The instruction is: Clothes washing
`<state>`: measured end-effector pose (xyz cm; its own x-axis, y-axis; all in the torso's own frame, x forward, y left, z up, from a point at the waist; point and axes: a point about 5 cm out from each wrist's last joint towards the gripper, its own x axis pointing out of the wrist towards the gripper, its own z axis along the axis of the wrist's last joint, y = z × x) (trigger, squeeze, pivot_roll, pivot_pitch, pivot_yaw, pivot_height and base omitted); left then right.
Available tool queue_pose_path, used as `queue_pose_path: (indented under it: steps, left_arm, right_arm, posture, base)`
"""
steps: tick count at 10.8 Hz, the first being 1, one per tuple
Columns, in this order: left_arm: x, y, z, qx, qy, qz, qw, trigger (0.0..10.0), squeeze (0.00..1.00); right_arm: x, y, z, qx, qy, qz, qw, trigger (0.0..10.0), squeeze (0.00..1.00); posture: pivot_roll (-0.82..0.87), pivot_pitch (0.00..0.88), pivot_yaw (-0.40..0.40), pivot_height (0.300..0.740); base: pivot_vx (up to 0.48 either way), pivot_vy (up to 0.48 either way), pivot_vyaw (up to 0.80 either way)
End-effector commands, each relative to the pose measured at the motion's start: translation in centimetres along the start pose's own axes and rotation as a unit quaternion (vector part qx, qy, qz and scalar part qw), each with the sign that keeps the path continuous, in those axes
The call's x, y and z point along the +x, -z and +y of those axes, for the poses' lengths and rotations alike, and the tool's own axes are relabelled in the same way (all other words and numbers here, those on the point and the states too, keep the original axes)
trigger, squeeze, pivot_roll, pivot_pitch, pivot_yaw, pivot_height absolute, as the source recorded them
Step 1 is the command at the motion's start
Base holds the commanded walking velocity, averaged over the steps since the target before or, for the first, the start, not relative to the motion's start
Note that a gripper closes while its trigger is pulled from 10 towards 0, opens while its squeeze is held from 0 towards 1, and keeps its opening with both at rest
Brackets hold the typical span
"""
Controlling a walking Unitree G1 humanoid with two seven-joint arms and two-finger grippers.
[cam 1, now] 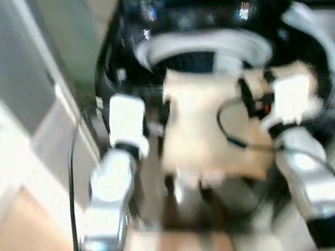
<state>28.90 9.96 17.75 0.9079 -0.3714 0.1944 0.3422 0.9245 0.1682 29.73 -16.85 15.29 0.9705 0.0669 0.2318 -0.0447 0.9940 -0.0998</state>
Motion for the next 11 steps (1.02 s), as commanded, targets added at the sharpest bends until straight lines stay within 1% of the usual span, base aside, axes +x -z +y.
queue_pose_path:
  steps: [1, 3, 5, 8, 10, 11]
  left_arm:
    - [0.0, 0.0, 0.0, 0.002, 0.001, 0.0, 1.0, 10.0, 0.0]
    - [0.1, 0.0, 0.0, 0.002, 0.003, -0.002, 1.0, 10.0, 0.0]
    - [0.1, 0.0, 0.0, -0.005, 0.005, -0.002, 1.0, 10.0, 0.0]
    - [0.4, -0.1, 0.0, -0.007, 0.006, -0.002, 1.0, 10.0, 0.0]
    - [0.4, 0.2, 0.0, -0.008, 0.007, 0.002, 1.0, 10.0, 0.0]
    - [0.3, 0.5, 0.0, -0.006, 0.013, 0.006, 1.0, 10.0, 0.0]
  right_arm:
    - [0.1, -0.2, 0.0, -0.001, -0.001, -0.006, 1.0, 10.0, 0.0]
    - [0.2, 0.1, 0.0, -0.006, -0.001, -0.001, 1.0, 10.0, 0.0]
    - [0.2, 0.6, -0.1, 0.0, -0.001, 0.015, 1.0, 10.0, 0.0]
    - [0.4, 1.2, 0.1, 0.008, -0.012, 0.025, 1.0, 10.0, 0.0]
    - [0.7, 1.3, -0.2, 0.009, -0.008, 0.023, 1.0, 10.0, 0.0]
    - [0.7, 1.3, -0.8, 0.016, 0.011, 0.021, 1.0, 10.0, 0.0]
  posture:
    - [-0.08, 0.0, -0.024, 0.74]
    - [-0.08, 0.0, -0.025, 0.74]
    - [-0.08, 0.0, -0.025, 0.74]
    - [-0.09, 0.0, -0.021, 0.74]
    - [-0.09, 0.0, -0.02, 0.74]
    - [-0.09, 0.0, -0.02, 0.74]
  base:
    - [-0.304, 0.0, 0.0]
    - [-0.309, 0.0, 0.0]
    - [-0.306, 0.0, 0.0]
    - [0.0, 0.0, -0.69]
    - [0.0, 0.0, -0.67]
    - [0.0, 0.0, -0.66]
